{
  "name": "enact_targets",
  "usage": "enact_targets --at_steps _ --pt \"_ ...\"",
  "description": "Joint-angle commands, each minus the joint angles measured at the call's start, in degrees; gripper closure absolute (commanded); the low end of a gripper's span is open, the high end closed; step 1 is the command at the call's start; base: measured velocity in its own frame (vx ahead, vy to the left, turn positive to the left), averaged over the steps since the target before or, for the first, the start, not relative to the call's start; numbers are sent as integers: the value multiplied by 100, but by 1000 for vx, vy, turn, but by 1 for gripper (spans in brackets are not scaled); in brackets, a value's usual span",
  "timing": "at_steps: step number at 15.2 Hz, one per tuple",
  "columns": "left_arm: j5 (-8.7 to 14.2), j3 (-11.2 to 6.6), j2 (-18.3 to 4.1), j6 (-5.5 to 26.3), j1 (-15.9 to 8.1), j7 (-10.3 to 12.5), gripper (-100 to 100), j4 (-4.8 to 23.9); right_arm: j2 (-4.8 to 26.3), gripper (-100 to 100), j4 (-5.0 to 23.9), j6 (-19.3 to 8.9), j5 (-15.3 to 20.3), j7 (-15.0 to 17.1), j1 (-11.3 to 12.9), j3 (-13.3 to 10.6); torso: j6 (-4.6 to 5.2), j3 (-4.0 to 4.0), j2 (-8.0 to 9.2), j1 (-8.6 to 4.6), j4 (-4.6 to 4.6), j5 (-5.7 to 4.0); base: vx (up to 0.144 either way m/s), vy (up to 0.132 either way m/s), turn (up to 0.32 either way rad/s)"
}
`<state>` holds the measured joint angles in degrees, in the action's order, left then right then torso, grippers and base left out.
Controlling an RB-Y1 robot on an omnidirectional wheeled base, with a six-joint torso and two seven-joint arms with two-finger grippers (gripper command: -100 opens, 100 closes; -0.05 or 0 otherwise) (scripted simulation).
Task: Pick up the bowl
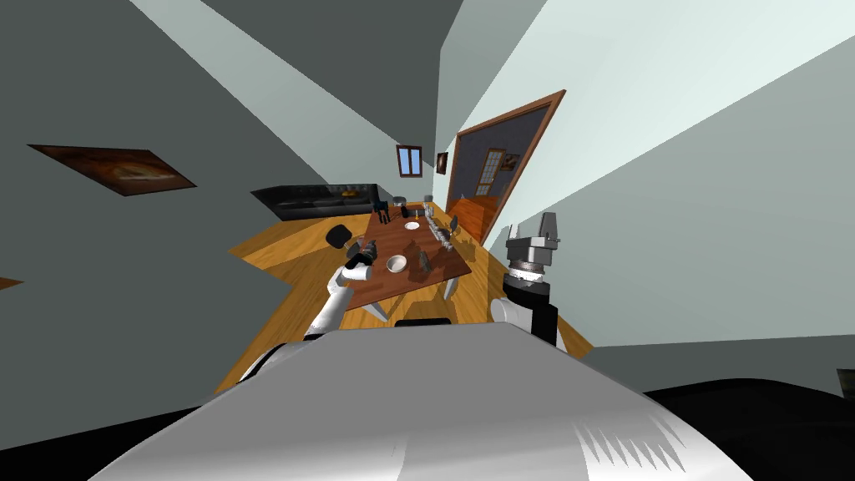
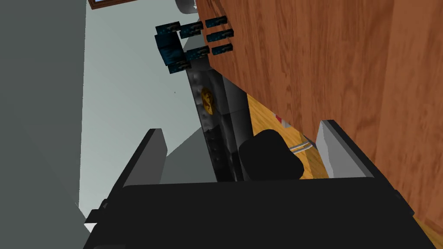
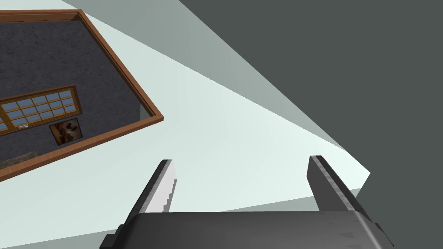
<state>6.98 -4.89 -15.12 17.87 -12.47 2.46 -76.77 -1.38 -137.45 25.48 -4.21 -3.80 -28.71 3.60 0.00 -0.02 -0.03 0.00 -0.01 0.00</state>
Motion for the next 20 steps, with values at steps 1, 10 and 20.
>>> enact_targets --at_steps 1,10,20 --pt "60 -3 32 286 -254 -2 -100 286 0 0 0 0 0 0 0 0 0 0 0 0 0 0 -1 1 33" --pt "243 2 95 1261 -944 -4 -100 1288 0 0 0 0 0 0 0 0 0 1 1 0 0 0 -1 1 18" --pt "416 16 183 2254 -1585 -11 -100 2359 0 0 0 0 0 0 0 0 1 0 0 -2 0 0 1 -1 14"
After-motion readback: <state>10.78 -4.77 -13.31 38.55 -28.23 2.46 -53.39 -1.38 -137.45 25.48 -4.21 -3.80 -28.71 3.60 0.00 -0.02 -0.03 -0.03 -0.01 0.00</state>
